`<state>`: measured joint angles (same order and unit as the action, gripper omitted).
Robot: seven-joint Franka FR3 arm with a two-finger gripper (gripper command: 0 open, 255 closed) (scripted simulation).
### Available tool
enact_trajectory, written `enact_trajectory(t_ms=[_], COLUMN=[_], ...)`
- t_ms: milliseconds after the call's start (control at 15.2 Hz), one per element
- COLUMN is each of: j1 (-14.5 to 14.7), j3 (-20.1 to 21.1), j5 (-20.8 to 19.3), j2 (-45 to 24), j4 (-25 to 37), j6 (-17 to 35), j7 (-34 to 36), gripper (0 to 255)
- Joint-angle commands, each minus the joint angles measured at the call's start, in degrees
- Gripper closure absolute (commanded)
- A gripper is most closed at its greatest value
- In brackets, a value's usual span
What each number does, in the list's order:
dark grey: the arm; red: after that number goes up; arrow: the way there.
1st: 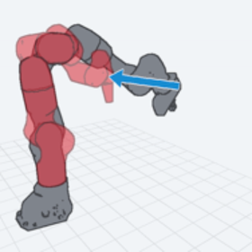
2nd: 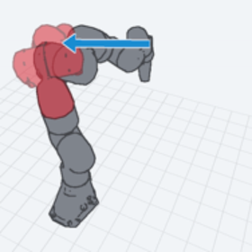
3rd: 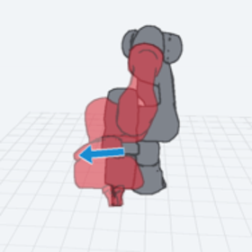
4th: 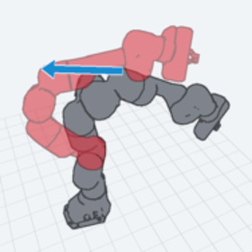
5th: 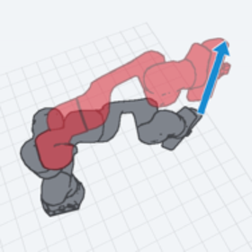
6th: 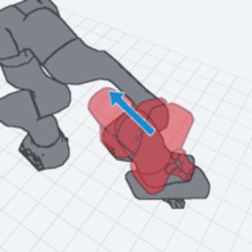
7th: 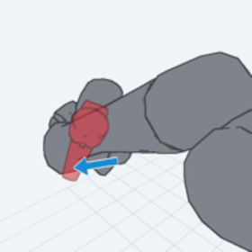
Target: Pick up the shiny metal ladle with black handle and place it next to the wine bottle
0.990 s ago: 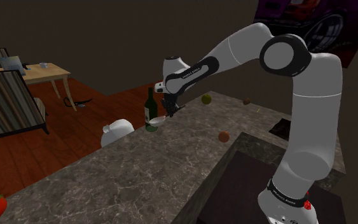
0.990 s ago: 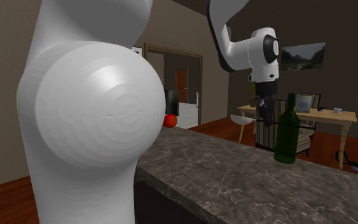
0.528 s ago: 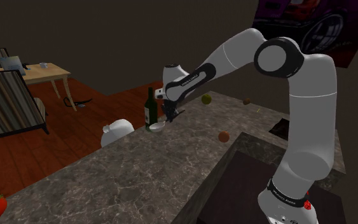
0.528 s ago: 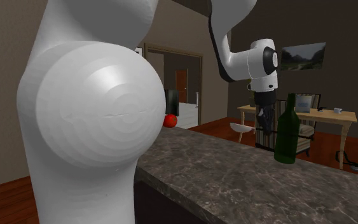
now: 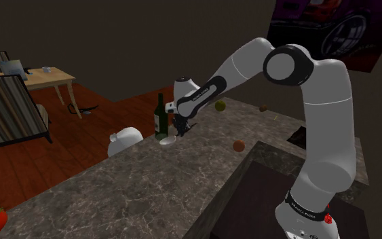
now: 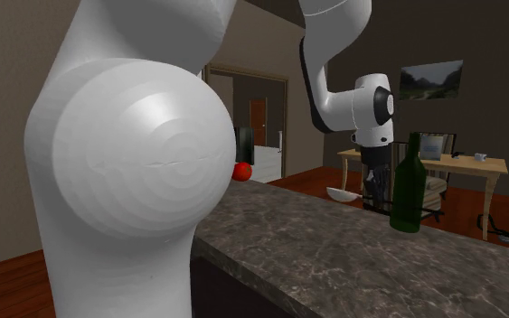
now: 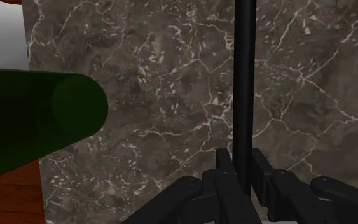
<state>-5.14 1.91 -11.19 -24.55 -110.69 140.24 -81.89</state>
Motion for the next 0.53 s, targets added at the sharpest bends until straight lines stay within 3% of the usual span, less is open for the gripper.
enact_trajectory(t_ms=[0, 462], j1=[0.1, 0.4], j3=[-0.1, -0.6], j5=[-0.2, -1.1], j2=[-0.9, -4.8], j4=[-0.3, -0.4], j6=[1.2, 5.2], j7=[0.3, 1.3], gripper=[255, 255])
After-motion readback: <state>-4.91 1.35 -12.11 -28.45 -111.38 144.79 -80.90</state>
